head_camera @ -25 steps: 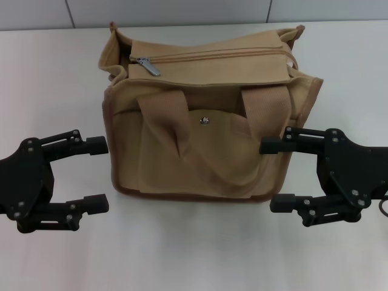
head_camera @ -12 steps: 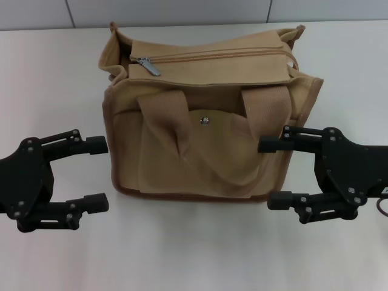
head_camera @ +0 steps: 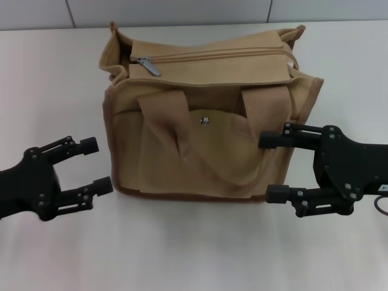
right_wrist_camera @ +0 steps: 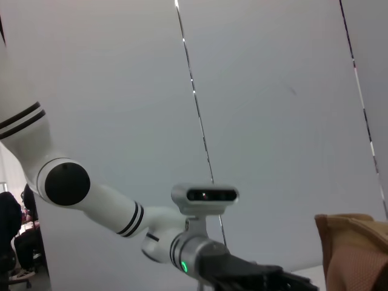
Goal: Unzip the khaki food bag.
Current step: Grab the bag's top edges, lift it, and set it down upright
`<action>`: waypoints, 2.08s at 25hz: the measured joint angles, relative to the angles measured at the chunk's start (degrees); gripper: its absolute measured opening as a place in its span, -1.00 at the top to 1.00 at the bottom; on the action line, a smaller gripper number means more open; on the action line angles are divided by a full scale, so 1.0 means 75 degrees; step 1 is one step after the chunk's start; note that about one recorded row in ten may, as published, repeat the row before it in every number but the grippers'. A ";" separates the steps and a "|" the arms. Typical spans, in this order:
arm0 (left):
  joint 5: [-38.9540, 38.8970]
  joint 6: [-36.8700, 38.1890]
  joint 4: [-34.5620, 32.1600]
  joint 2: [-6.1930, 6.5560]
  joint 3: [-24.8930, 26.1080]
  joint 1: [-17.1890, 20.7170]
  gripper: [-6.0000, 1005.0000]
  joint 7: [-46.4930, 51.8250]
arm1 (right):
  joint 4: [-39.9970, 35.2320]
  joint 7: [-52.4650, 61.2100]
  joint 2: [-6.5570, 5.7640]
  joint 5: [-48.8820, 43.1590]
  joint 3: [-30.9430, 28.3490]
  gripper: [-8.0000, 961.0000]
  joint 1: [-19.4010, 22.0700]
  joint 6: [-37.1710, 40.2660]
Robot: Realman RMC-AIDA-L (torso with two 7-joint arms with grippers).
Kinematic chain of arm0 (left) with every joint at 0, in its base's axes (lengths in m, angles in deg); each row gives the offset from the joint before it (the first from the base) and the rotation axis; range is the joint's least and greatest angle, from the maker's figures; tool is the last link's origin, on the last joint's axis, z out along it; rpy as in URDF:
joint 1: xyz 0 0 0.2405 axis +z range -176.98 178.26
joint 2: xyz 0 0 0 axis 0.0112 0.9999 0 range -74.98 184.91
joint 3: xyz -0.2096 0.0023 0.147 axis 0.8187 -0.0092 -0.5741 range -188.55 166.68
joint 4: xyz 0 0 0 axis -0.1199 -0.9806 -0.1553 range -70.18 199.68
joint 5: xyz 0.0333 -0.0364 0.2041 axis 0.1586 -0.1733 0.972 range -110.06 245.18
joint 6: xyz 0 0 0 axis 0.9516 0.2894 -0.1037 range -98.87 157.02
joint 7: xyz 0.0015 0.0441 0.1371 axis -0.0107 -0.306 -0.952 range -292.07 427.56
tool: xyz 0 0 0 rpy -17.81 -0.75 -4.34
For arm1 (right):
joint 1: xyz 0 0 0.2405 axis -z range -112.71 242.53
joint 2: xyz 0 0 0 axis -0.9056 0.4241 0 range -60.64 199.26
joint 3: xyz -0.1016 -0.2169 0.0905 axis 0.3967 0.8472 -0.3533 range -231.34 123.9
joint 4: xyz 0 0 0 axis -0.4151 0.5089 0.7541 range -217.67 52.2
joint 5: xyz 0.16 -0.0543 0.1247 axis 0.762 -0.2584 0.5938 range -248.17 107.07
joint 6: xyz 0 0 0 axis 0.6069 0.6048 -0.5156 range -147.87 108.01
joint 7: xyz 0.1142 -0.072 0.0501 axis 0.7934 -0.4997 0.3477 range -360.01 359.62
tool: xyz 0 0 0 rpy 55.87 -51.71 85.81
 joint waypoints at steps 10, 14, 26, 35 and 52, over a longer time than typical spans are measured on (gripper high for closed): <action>-0.0026 -0.2160 0.0184 -0.0777 0.0419 -0.0073 -0.70 -0.0795 | 0.0001 0.0036 -0.0002 0.0012 0.0053 -0.72 -0.0073 -0.0187; -0.0019 -0.2562 0.0147 -0.1024 0.0469 -0.0211 -0.66 -0.0913 | 0.0023 0.0040 0.0001 0.0029 0.0050 -0.72 -0.0073 -0.0224; -0.0052 -0.2415 0.0140 -0.1035 0.0654 -0.0222 -0.06 -0.1195 | 0.0130 0.0029 0.0010 0.0045 0.0000 -0.72 -0.0050 -0.0253; -0.0057 -0.2277 0.0163 -0.1027 0.0741 -0.0207 0.69 -0.1164 | 0.0129 0.0012 0.0010 0.0046 0.0001 -0.72 -0.0072 -0.0266; -0.0057 -0.2192 0.0101 -0.1066 0.1371 -0.0189 0.89 -0.1248 | 0.0202 -0.0006 0.0022 0.0065 -0.0025 -0.72 -0.0067 -0.0351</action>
